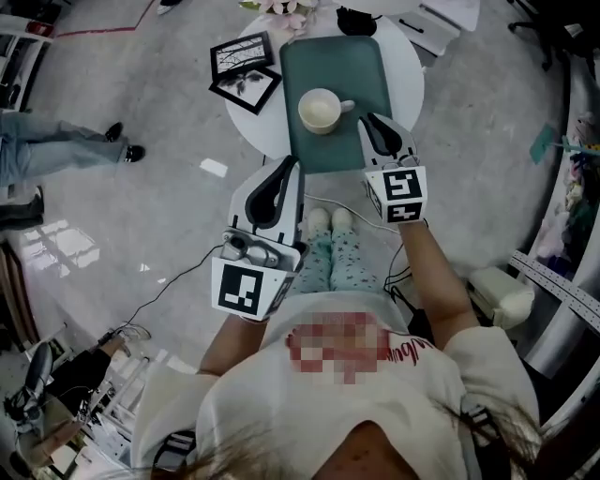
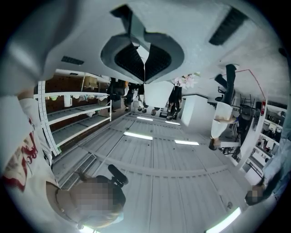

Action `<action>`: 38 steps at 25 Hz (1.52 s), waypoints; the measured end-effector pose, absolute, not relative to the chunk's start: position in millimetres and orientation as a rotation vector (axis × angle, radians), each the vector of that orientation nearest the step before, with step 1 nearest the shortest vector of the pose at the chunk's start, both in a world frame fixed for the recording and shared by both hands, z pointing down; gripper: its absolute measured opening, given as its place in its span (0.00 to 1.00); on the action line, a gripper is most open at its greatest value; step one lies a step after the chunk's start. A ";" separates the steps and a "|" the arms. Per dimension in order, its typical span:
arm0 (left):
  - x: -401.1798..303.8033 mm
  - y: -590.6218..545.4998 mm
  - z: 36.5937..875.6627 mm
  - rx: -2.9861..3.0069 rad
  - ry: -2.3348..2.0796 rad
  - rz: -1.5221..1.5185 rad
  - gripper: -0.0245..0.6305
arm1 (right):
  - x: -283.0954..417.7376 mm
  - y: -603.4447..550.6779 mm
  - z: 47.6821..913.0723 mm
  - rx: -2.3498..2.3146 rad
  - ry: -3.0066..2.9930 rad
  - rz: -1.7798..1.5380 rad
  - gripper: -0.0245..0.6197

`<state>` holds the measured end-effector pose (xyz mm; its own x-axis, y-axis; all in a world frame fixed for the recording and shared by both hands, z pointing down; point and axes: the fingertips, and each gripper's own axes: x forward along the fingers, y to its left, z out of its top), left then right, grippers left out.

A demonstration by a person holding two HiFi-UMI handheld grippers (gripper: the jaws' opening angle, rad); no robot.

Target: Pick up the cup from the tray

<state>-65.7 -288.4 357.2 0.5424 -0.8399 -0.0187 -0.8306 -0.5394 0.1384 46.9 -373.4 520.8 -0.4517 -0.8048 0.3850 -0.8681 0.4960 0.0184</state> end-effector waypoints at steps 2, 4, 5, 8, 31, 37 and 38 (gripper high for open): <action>-68.9 -287.7 374.9 2.630 -1.439 -0.084 0.06 | 43.6 -388.7 557.4 1.346 -2.329 0.262 0.09; -70.8 -287.5 387.5 2.610 -1.436 -0.065 0.06 | 39.3 -401.2 582.7 1.294 -2.294 0.261 0.09; -71.0 -287.9 391.3 2.607 -1.434 -0.064 0.06 | 36.5 -406.4 589.9 1.268 -2.287 0.244 0.09; -74.2 -289.0 398.8 2.597 -1.435 -0.049 0.06 | 27.2 -415.1 595.4 1.213 -2.278 0.162 0.10; -86.5 -293.3 404.6 2.577 -1.450 -0.067 0.06 | 6.4 -445.2 586.3 1.128 -2.527 0.108 0.12; -87.9 -293.4 403.0 2.574 -1.457 -0.049 0.06 | 26.5 -443.2 583.1 1.396 -2.446 0.363 0.11; -87.8 -293.1 399.9 2.582 -1.460 -0.056 0.06 | 30.0 -442.3 578.8 1.432 -2.430 0.404 0.11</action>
<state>-87.8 -293.1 399.9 0.5186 -0.8534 0.0531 -0.8468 -0.5041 0.1697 30.0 -442.3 578.8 -0.4634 -0.7981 0.3852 -0.8797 0.4665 -0.0917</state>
